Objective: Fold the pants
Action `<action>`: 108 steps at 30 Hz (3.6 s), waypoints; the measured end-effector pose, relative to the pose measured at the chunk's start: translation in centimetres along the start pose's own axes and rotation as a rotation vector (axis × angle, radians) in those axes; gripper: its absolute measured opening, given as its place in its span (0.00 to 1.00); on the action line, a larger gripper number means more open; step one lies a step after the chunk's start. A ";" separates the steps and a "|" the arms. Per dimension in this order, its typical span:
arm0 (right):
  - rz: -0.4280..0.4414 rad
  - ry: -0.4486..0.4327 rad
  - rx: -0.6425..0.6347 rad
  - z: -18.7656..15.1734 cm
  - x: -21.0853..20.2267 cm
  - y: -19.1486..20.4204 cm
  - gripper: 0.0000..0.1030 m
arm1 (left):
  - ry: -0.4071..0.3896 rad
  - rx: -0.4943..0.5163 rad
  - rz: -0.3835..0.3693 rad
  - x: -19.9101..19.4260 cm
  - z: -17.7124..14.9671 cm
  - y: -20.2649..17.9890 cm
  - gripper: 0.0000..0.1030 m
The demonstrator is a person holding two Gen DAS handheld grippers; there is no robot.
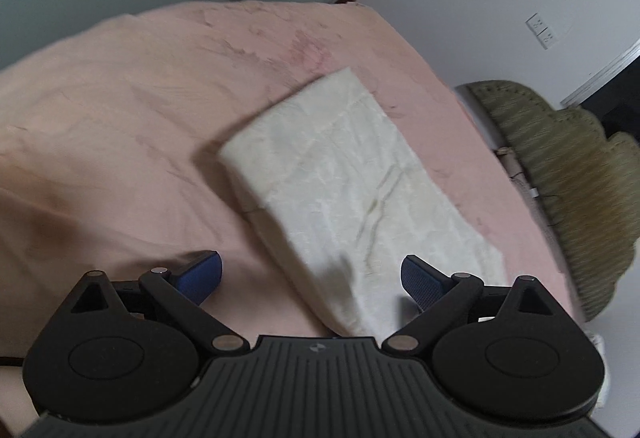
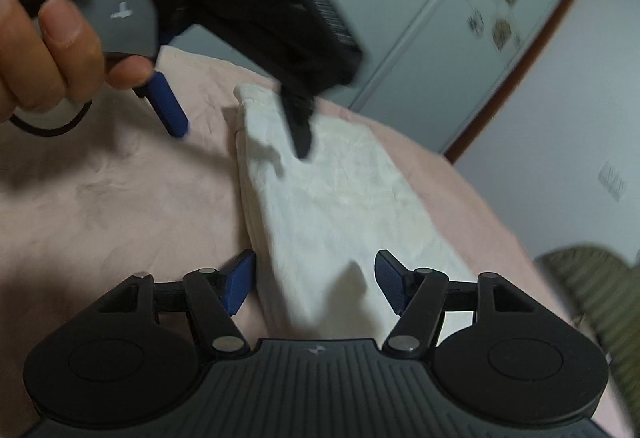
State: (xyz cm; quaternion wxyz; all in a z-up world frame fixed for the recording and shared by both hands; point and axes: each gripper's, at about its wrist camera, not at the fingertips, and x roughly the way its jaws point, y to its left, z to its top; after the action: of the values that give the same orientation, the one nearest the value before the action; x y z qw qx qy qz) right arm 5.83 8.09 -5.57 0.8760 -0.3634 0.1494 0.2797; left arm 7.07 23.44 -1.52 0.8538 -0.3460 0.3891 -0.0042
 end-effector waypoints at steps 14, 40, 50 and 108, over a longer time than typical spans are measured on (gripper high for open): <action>0.393 -0.111 0.409 -0.5 -2.6 -10.2 0.19 | 0.024 -0.181 -0.206 6.1 2.0 0.1 0.55; 0.228 -0.021 0.877 -5.7 2.7 -17.8 0.31 | -0.432 0.769 -0.034 -1.8 -8.7 -18.7 0.09; 0.073 -0.126 0.873 -12.0 -6.0 -22.4 0.51 | -0.368 0.904 -0.227 -0.1 -16.6 -26.9 0.10; -0.039 0.253 0.713 -22.5 -20.7 -18.2 0.73 | -0.055 1.131 -0.126 7.7 -20.8 -22.5 0.80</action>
State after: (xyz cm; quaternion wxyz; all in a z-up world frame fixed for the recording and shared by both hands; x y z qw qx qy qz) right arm -1.16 -26.56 -1.41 0.9274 -0.0699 0.3372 0.1462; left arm 4.48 -8.01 -2.81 0.9140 0.1425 0.2824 -0.2539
